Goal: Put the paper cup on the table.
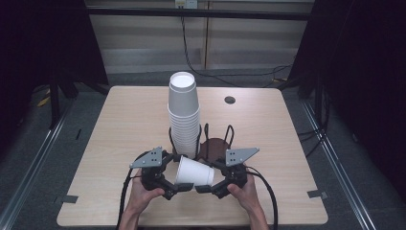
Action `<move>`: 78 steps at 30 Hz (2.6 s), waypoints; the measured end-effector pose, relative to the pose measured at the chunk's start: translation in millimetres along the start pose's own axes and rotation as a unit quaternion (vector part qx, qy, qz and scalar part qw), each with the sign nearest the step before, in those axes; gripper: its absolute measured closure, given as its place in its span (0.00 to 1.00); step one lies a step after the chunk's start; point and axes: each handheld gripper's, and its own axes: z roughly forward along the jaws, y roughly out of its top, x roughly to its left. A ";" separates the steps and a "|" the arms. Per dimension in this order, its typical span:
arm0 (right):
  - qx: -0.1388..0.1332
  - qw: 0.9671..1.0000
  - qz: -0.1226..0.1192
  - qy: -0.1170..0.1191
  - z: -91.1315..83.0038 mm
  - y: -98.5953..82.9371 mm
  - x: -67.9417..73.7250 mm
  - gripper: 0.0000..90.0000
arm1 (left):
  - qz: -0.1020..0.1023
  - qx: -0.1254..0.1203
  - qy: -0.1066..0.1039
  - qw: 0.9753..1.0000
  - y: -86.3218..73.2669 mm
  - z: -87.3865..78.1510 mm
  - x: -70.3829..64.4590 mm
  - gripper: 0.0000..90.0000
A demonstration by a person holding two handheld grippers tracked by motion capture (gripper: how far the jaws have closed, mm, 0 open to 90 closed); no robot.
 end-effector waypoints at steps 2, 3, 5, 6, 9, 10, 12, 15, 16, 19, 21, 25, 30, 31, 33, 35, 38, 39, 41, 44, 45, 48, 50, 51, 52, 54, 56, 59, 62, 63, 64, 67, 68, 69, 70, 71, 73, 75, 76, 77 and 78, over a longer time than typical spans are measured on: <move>-0.001 1.000 -0.001 0.001 -0.5 0.0 0.1 0.25 | 0.002 0.002 -0.001 1.000 2.0 1.0 -0.6 0.04; -0.002 1.000 0.000 0.002 -0.8 0.1 0.2 0.25 | 0.004 0.003 -0.001 1.000 3.1 1.1 -1.3 0.04; -0.002 1.000 -0.002 0.005 -1.6 0.4 0.3 0.25 | 0.009 0.007 0.002 1.000 5.4 0.3 -3.5 0.05; -0.002 1.000 -0.002 0.005 -1.6 0.4 0.3 0.25 | 0.009 0.007 0.002 1.000 5.4 0.3 -3.5 0.05; -0.001 1.000 -0.001 0.008 -1.4 0.0 0.0 0.25 | 0.008 0.001 -0.005 1.000 5.8 -2.1 -2.7 0.06; 0.001 1.000 -0.001 0.010 -1.1 -0.2 -0.7 0.25 | 0.008 0.000 -0.006 1.000 5.8 -2.4 -2.6 0.07; 0.005 1.000 0.002 0.011 -0.5 -1.0 -1.6 0.25 | 0.009 0.004 -0.006 1.000 6.0 -2.9 -2.8 0.09; 0.008 1.000 0.005 0.013 0.5 -2.3 -3.0 0.24 | 0.010 0.004 -0.006 1.000 6.0 -3.7 -3.0 0.10; 0.007 1.000 0.005 0.014 0.5 -2.6 -3.2 0.24 | 0.010 0.004 -0.007 1.000 6.1 -4.1 -2.9 0.10; 0.007 1.000 0.004 0.015 1.1 -3.0 -2.9 0.24 | 0.010 0.003 -0.006 1.000 6.4 -4.8 -3.6 0.11; 0.003 1.000 0.004 0.016 1.2 -3.9 -2.8 0.24 | 0.011 0.004 -0.008 1.000 6.7 -5.4 -4.0 0.12; 0.001 1.000 0.004 0.013 1.7 -5.6 -3.0 0.23 | 0.013 0.008 -0.003 1.000 6.6 -4.4 -4.5 0.12; 0.000 1.000 0.004 0.006 2.6 -6.5 -2.9 0.22 | 0.011 0.011 0.004 1.000 6.7 -4.3 -5.1 0.12; 0.000 1.000 0.003 0.000 3.1 -6.8 -2.8 0.21 | 0.010 0.013 0.007 1.000 6.8 -4.6 -5.1 0.12; -0.003 1.000 0.001 -0.008 3.2 -7.2 -2.0 0.19 | 0.011 0.015 0.012 1.000 6.8 -5.4 -4.6 0.12; -0.009 1.000 0.002 -0.018 2.0 -7.8 -1.4 0.16 | 0.012 0.015 0.011 1.000 7.0 -6.1 -4.0 0.12; -0.017 1.000 0.003 -0.021 -0.9 -8.6 -1.7 0.15 | 0.012 0.016 0.013 1.000 7.5 -6.8 -4.2 0.12; -0.018 1.000 0.004 -0.024 -1.8 -8.6 -1.2 0.15 | 0.012 0.017 0.014 1.000 7.6 -6.9 -4.3 0.12; -0.025 0.999 0.003 -0.025 -2.7 -9.2 -0.6 0.14 | 0.010 0.025 0.021 0.999 7.6 -7.8 -4.6 0.12; -0.026 0.999 0.001 -0.033 -2.6 -10.6 0.2 0.14 | 0.010 0.026 0.024 0.999 7.4 -8.7 -4.0 0.12; -0.025 0.999 0.002 -0.038 -2.4 -11.3 0.3 0.14 | 0.009 0.025 0.024 0.999 7.4 -9.0 -3.7 0.12; -0.029 0.998 0.008 -0.050 -3.0 -14.7 0.0 0.14 | 0.006 0.031 0.033 0.999 7.1 -10.8 -3.0 0.12; -0.036 0.997 0.011 -0.064 -5.4 -17.6 0.8 0.14 | 0.006 0.034 0.037 0.999 6.8 -12.7 -2.0 0.12; -0.036 0.997 0.011 -0.064 -5.4 -17.6 0.8 0.14 | 0.005 0.034 0.039 0.999 6.7 -14.1 -1.8 0.12; -0.037 0.997 0.011 -0.072 -6.8 -18.1 1.7 0.14 | 0.004 0.035 0.038 0.999 6.6 -15.6 -1.2 0.12; -0.045 0.995 0.009 -0.084 -10.7 -19.2 3.5 0.14 | 0.002 0.040 0.045 0.998 6.6 -18.8 -0.7 0.12; -0.058 0.994 0.007 -0.097 -15.8 -20.5 5.5 0.14 | 0.000 0.040 0.050 0.998 6.7 -22.2 -0.5 0.12; -0.074 0.990 0.011 -0.124 -24.1 -23.7 6.6 0.14 | -0.001 0.043 0.057 0.997 7.3 -28.3 0.2 0.12; -0.088 0.985 0.013 -0.147 -31.5 -26.9 6.4 0.14 | -0.002 0.045 0.061 0.997 7.0 -33.2 1.8 0.12; -0.091 0.983 0.013 -0.159 -33.6 -27.9 6.4 0.14 | -0.004 0.049 0.068 0.996 6.8 -34.4 1.6 0.12; -0.095 0.981 0.011 -0.170 -35.1 -28.6 6.4 0.14 | -0.003 0.052 0.070 0.996 6.5 -35.5 1.8 0.12; -0.102 0.975 0.005 -0.198 -39.6 -30.6 7.5 0.14 | -0.002 0.060 0.075 0.995 6.4 -39.5 1.3 0.12; -0.104 0.972 0.003 -0.208 -40.6 -31.4 8.1 0.14 | -0.001 0.062 0.074 0.995 6.4 -41.2 1.5 0.12; -0.105 0.967 -0.002 -0.232 -42.3 -33.2 9.3 0.14 | -0.002 0.067 0.078 0.995 6.7 -42.8 1.2 0.12; -0.105 0.964 -0.002 -0.245 -43.0 -34.3 9.8 0.14 | -0.001 0.071 0.081 0.994 7.2 -44.4 1.2 0.12; -0.108 0.961 -0.003 -0.255 -43.7 -35.4 10.3 0.14 | 0.001 0.075 0.084 0.994 7.9 -46.2 1.0 0.12; -0.111 0.958 -0.004 -0.265 -44.6 -36.7 10.8 0.14 | 0.001 0.078 0.087 0.993 9.6 -50.3 0.4 0.12; -0.113 0.950 -0.007 -0.290 -46.5 -39.3 11.6 0.14 | 0.005 0.086 0.094 0.992 11.6 -54.9 0.0 0.12; -0.121 0.946 -0.007 -0.300 -47.6 -41.3 11.8 0.14 | 0.004 0.089 0.096 0.991 11.9 -56.9 0.3 0.12; -0.129 0.942 -0.007 -0.310 -48.5 -43.5 11.8 0.14 | 0.003 0.091 0.099 0.991 12.0 -59.1 1.0 0.12; -0.134 0.938 -0.011 -0.319 -49.1 -45.8 11.4 0.14 | 0.004 0.095 0.104 0.990 12.0 -61.3 2.0 0.12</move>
